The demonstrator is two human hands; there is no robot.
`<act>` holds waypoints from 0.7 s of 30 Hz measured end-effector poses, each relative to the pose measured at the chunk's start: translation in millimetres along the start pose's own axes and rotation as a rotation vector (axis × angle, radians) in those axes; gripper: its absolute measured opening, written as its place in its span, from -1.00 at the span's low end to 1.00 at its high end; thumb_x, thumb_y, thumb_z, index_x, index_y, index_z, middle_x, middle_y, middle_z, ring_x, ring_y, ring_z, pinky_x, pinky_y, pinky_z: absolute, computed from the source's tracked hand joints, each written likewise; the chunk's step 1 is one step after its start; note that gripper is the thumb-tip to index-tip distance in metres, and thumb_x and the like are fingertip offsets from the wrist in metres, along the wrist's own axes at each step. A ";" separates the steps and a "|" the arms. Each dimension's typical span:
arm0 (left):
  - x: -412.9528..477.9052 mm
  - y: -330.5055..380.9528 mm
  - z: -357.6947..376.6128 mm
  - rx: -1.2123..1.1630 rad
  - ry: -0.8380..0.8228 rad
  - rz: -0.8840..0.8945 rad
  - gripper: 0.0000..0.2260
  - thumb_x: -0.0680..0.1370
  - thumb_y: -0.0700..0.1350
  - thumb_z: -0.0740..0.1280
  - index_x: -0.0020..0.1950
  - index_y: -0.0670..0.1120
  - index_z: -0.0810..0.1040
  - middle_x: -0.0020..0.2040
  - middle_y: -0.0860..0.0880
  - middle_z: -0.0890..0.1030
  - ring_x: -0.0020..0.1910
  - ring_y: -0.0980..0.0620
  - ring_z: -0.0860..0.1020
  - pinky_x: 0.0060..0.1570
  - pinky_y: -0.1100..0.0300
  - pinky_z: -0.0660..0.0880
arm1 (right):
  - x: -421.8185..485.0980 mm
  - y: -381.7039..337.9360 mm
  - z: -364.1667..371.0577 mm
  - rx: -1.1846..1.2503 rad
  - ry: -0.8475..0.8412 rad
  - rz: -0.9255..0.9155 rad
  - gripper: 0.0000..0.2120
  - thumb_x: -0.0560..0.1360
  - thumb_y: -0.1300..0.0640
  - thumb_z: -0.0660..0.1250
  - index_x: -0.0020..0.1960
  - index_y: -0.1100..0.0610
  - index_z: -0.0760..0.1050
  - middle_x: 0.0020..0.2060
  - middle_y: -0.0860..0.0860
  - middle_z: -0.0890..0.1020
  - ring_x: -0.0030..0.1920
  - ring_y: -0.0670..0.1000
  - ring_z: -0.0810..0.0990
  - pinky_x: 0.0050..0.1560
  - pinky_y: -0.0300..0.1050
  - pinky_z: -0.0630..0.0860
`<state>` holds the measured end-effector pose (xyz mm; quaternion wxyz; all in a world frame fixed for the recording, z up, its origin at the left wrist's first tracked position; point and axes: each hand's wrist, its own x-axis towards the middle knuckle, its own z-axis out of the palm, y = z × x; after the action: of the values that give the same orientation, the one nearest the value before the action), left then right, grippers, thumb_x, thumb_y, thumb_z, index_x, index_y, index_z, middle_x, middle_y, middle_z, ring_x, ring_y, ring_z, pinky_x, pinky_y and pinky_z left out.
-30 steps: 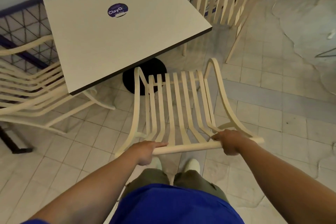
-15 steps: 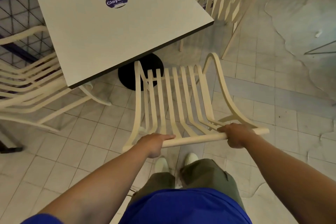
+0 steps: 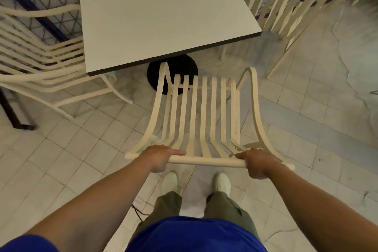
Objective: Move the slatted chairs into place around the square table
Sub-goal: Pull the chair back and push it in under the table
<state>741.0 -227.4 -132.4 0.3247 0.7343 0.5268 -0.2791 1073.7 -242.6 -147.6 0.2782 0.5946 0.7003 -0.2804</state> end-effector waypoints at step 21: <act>-29.0 72.5 39.1 -0.229 0.095 -0.245 -0.23 0.60 -0.32 0.25 0.49 0.49 0.15 0.16 -0.01 0.52 -0.18 0.05 0.49 -0.27 0.21 0.40 | 17.4 41.7 -37.6 -0.221 -0.028 -0.276 -0.48 0.49 0.21 0.37 0.40 -0.11 0.44 0.11 -0.04 0.60 0.05 -0.01 0.59 0.14 -0.07 0.54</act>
<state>799.2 -291.7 -122.1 0.3445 0.6351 0.6554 -0.2199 1110.4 -198.0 -136.9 0.3103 0.4546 0.7979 -0.2457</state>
